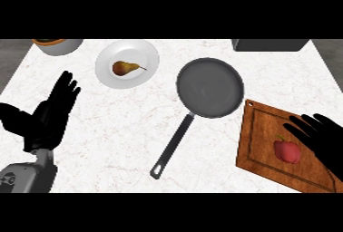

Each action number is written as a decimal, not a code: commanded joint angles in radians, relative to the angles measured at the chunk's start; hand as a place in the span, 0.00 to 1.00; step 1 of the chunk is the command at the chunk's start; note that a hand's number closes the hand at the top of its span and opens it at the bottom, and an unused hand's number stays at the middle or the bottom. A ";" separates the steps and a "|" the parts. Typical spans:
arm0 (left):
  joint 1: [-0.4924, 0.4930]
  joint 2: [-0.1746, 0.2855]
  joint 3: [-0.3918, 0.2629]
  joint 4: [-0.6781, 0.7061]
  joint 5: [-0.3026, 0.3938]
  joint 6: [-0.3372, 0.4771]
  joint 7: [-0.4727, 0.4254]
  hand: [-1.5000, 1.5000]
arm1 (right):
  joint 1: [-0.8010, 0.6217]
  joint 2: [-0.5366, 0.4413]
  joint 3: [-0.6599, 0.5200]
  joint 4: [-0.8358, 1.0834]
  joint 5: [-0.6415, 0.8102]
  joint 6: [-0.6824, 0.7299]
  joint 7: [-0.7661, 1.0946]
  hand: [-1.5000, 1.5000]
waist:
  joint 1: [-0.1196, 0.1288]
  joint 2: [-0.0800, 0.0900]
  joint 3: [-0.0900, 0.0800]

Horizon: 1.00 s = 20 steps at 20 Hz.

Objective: Pick the bell pepper from the cutting board and place it in the pan

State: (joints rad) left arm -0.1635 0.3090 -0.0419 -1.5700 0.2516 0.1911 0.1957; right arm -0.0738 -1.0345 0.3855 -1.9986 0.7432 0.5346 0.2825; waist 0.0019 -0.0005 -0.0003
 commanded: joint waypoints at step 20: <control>-0.038 -0.023 0.121 0.051 -0.023 -0.101 0.017 0.50 | -0.129 0.390 0.024 0.244 0.335 0.114 -0.018 0.00 | 0.003 0.002 0.000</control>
State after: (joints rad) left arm -0.1883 0.2667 0.0249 -1.5698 0.2014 0.1358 0.2361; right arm -0.1374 -0.7029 0.4230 -1.8397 1.0562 0.6319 0.2978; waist 0.0018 0.0002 0.0001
